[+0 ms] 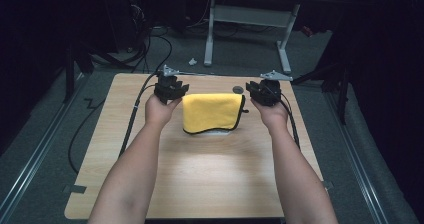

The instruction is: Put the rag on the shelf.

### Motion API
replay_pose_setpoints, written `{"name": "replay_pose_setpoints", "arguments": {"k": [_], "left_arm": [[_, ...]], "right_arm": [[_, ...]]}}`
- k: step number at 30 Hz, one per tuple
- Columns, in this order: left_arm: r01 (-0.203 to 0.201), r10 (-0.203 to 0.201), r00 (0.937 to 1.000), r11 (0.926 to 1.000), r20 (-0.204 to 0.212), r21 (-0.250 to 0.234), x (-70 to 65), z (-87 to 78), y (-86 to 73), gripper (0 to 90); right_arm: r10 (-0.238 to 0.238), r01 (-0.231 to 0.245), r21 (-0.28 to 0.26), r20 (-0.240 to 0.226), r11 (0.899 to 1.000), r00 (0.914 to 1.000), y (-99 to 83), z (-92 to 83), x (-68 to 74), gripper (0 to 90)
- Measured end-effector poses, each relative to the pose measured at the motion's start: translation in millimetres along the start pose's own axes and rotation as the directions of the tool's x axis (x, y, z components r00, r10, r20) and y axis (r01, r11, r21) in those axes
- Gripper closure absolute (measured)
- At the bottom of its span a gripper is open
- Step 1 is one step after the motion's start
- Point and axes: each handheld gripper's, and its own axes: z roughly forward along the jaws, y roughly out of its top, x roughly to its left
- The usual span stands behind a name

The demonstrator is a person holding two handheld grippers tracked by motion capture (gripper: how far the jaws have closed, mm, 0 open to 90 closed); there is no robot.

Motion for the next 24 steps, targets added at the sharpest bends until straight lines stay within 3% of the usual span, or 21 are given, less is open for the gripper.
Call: {"name": "replay_pose_setpoints", "arguments": {"k": [12,16,19,24], "left_arm": [[0.013,-0.013,0.9995,0.9999,-0.028,-0.012,8.7,-15.4,-2.0,65.4],[-0.011,0.011,0.9992,0.9998,-0.04,-0.019,9.4,-25.7,-2.1,65.4],[0.005,-0.008,0.9987,0.9988,-0.05,-0.049,11.0,-36.9,-8.1,65.6],[0.043,-0.046,0.9965,0.9982,-0.07,-0.042,16.6,-46.3,-23.0,65.5]], "right_arm": [[-0.014,0.014,-0.003,0.013,1.0,0.9998,0.2,-1.4,4.1,80.8],[-0.011,0.012,-0.008,0.016,1.0,0.9998,-2.1,-8.2,5.4,80.5],[-0.021,0.021,-0.01,0.02,1.0,0.9996,-5.8,-13.3,6.6,79.6],[-0.028,0.028,-0.022,0.022,0.999,0.9994,-11.9,-25.8,7.7,79.6]]}}
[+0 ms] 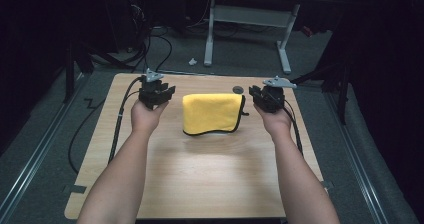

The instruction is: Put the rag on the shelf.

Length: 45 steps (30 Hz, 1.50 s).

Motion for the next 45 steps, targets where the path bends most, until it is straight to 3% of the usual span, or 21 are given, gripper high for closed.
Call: {"name": "replay_pose_setpoints", "arguments": {"k": [4,7,11,16,23,25,26,27,29,30,31,32,33,35,37,38,41,42,43,44,45], "left_arm": [[-0.001,0.001,0.9999,1.0,-0.012,-0.002,1.6,-10.5,-13.3,65.1],[-0.017,0.017,0.9998,0.9999,-0.011,-0.001,0.1,-18.3,-20.7,64.4],[-0.012,0.012,0.9998,0.9998,-0.016,-0.017,-3.7,-34.5,-31.2,63.2],[-0.049,0.048,0.9986,0.9987,-0.02,-0.015,-9.0,-50.6,-42.8,60.9],[-0.049,0.049,0.9987,0.9981,0.016,-0.037,-19.5,-79.9,-71.8,58.6],[-0.057,0.058,0.9977,0.9976,0.035,-0.04,-29.0,-91.8,-88.3,57.8],[-0.057,0.058,0.9977,0.9976,0.035,-0.04,-29.0,-91.8,-88.3,57.4],[-0.05,0.052,0.9974,0.9979,0.049,-0.041,-32.2,-94.6,-93.2,57.4],[-0.046,0.048,0.9963,0.9982,0.072,-0.039,-41.4,-102.1,-107.8,56.5],[-0.024,0.028,0.9928,0.999,0.116,-0.038,-49.6,-108.1,-123.0,56.0],[-0.024,0.028,0.9928,0.999,0.116,-0.038,-49.6,-108.1,-123.0,55.7],[-0.028,0.031,0.9895,0.9995,0.141,-0.017,-60.8,-112.5,-140.2,55.5],[-0.028,0.031,0.9895,0.9995,0.141,-0.017,-60.8,-112.5,-140.2,54.9],[-0.072,0.07,0.9866,0.9973,0.147,0.012,-72.8,-116.8,-157.2,53.4],[-0.085,0.079,0.9852,0.9959,0.152,0.033,-82.7,-122.1,-174.4,51.9],[-0.108,0.097,0.9823,0.9925,0.16,0.057,-91.9,-127.5,-192.6,50.7],[-0.145,0.13,0.9785,0.9859,0.16,0.084,-99.8,-131.5,-204.6,50.4],[-0.153,0.133,0.9765,0.9823,0.169,0.108,-102.9,-131.1,-204.3,49.0],[-0.161,0.138,0.9728,0.9802,0.186,0.115,-105.7,-130.2,-203.1,46.6],[-0.173,0.15,0.9689,0.979,0.197,0.108,-108.8,-128.3,-202.5,46.4],[-0.165,0.141,0.9693,0.9802,0.201,0.109,-109.1,-126.5,-202.8,46.8]], "right_arm": [[-0.007,0.007,-0.012,-0.001,1.0,1.0,-2.0,-8.3,1.7,79.5],[-0.022,0.022,-0.012,-0.002,1.0,0.9997,-5.5,-19.2,7.1,73.9],[-0.06,0.06,-0.022,-0.008,0.998,0.9982,-9.6,-32.1,16.5,72.4],[-0.081,0.081,-0.035,-0.012,0.996,0.9966,-18.9,-50.1,29.3,69.5],[-0.086,0.086,-0.033,-0.014,0.996,0.9962,-35.1,-73.6,43.2,66.1],[-0.112,0.112,-0.033,0.002,0.993,0.9937,-47.0,-84.3,51.0,62.7],[-0.116,0.116,-0.028,0.002,0.993,0.9932,-53.1,-89.3,54.4,62.3],[-0.116,0.116,-0.028,0.002,0.993,0.9932,-53.1,-89.3,54.4,62.3],[-0.109,0.109,-0.032,0.0,0.993,0.994,-71.7,-99.9,61.0,61.3],[-0.105,0.105,-0.029,-0.002,0.994,0.9944,-78.6,-102.8,63.2,60.6],[-0.104,0.104,-0.023,-0.01,0.994,0.9945,-85.8,-105.2,65.8,60.2],[-0.11,0.11,-0.015,-0.007,0.994,0.9939,-93.1,-107.9,68.8,60.0],[-0.115,0.115,-0.01,-0.009,0.993,0.9933,-100.8,-110.3,71.9,59.6],[-0.112,0.112,-0.002,-0.009,0.994,0.9937,-117.3,-114.9,78.1,59.0],[-0.113,0.114,0.034,-0.014,0.993,0.9935,-135.4,-117.0,85.6,58.1],[-0.121,0.121,0.052,-0.012,0.991,0.9926,-145.1,-117.9,90.1,57.9],[-0.127,0.127,0.075,0.005,0.989,0.9918,-176.0,-123.9,101.7,58.7],[-0.128,0.128,0.097,-0.013,0.987,0.9917,-183.9,-124.9,104.4,60.0],[-0.134,0.138,0.123,-0.038,0.983,0.9903,-185.6,-124.7,106.3,58.5],[-0.157,0.161,0.114,-0.038,0.98,0.9868,-185.4,-125.9,107.9,58.5],[-0.169,0.171,0.11,-0.031,0.979,0.9851,-184.9,-126.4,108.6,58.6]]}}
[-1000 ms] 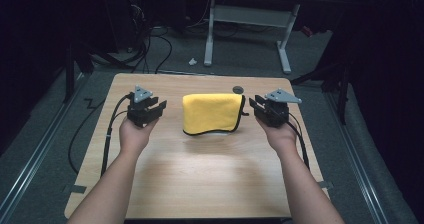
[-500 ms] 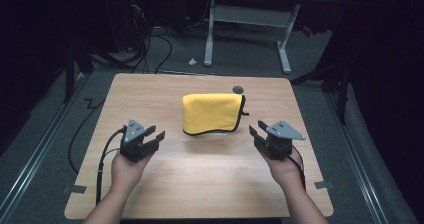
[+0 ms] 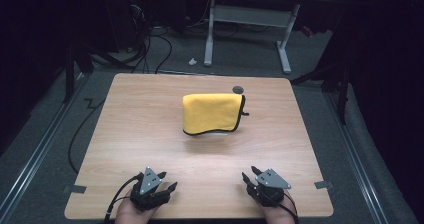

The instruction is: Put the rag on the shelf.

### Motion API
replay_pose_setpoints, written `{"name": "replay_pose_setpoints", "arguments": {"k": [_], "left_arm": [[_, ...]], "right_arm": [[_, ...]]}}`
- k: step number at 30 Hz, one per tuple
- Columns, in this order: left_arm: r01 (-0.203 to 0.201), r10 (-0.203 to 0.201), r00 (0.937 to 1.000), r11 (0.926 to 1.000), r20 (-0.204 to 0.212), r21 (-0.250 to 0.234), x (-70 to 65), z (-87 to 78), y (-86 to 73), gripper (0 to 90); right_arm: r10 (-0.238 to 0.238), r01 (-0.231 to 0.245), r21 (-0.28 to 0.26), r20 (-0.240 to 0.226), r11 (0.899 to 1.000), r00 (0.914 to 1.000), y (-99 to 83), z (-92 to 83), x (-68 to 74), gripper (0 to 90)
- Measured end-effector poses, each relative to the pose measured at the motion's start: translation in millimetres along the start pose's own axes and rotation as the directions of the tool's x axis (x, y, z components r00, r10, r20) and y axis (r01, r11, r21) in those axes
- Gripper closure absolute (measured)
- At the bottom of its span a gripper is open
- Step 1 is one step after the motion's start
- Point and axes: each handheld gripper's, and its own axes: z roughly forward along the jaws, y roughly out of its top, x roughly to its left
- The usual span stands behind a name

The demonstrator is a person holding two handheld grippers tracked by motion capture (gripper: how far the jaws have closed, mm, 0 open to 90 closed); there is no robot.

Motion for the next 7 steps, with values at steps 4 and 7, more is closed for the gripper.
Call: {"name": "replay_pose_setpoints", "arguments": {"k": [4,7], "left_arm": [[0.013,-0.013,0.9999,0.9999,0.002,-0.008,2.0,2.8,0.5,47.2],[0.013,-0.013,0.9999,0.9998,-0.002,-0.012,2.5,2.5,0.1,47.3]], "right_arm": [[0.036,-0.036,0.017,-0.01,0.999,0.9993,-1.2,5.8,-1.7,59.0],[0.028,-0.028,0.021,-0.003,0.999,0.9996,-2.0,6.8,-3.2,59.1]]}}
